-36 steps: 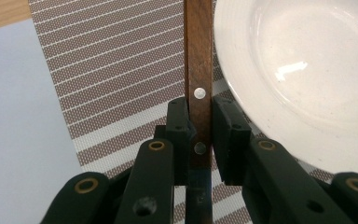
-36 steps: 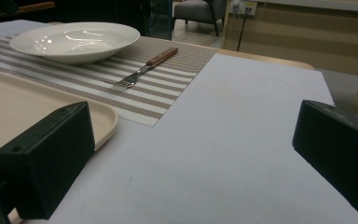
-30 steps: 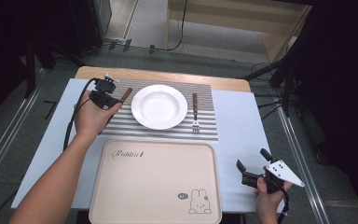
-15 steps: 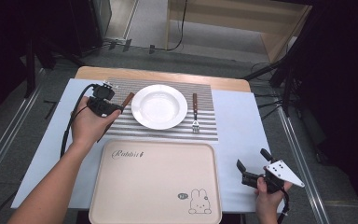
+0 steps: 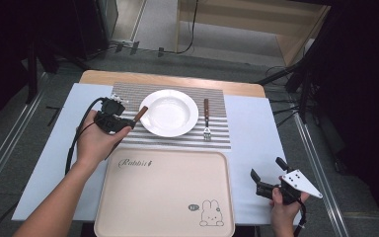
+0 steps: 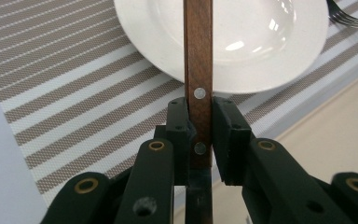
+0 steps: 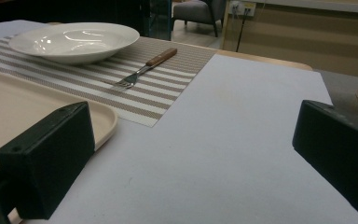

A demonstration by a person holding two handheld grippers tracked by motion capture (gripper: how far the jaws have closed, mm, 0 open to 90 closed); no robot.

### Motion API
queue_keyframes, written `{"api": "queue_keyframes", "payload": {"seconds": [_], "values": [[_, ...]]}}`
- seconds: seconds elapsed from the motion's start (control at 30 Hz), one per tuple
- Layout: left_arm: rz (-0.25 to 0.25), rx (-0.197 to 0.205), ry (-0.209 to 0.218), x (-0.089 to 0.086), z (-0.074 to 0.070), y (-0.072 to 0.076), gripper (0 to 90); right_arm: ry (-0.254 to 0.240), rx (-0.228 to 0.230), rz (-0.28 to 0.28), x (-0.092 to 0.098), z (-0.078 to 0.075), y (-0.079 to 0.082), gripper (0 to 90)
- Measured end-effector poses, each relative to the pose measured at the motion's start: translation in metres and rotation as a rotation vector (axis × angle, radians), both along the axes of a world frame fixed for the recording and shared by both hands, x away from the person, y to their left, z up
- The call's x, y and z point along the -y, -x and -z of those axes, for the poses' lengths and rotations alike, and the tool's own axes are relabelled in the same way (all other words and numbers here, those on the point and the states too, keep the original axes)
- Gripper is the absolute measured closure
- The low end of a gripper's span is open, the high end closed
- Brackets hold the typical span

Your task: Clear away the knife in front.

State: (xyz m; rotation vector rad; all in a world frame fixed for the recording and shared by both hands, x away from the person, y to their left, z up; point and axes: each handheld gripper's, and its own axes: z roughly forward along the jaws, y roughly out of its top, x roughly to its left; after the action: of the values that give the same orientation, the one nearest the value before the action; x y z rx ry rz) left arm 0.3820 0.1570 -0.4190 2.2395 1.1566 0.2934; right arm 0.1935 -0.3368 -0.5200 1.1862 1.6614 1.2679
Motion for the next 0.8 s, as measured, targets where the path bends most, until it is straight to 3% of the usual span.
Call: {"api": "queue_keyframes", "payload": {"seconds": [0.43, 0.63, 0.8], "values": [[0.040, 0.005, 0.015, 0.003, 0.009, 0.032, 75.9, 0.000, 0.000, -0.001, 0.000, 0.000, 0.000, 0.0], [0.056, -0.012, 0.065, 0.001, 0.013, 0.046, 75.9, 0.001, -0.001, 0.000, 0.000, 0.000, 0.000, 0.0], [0.056, -0.006, 0.072, 0.000, 0.017, 0.057, 75.8, 0.003, -0.002, -0.001, 0.000, 0.000, 0.000, 0.0]]}}
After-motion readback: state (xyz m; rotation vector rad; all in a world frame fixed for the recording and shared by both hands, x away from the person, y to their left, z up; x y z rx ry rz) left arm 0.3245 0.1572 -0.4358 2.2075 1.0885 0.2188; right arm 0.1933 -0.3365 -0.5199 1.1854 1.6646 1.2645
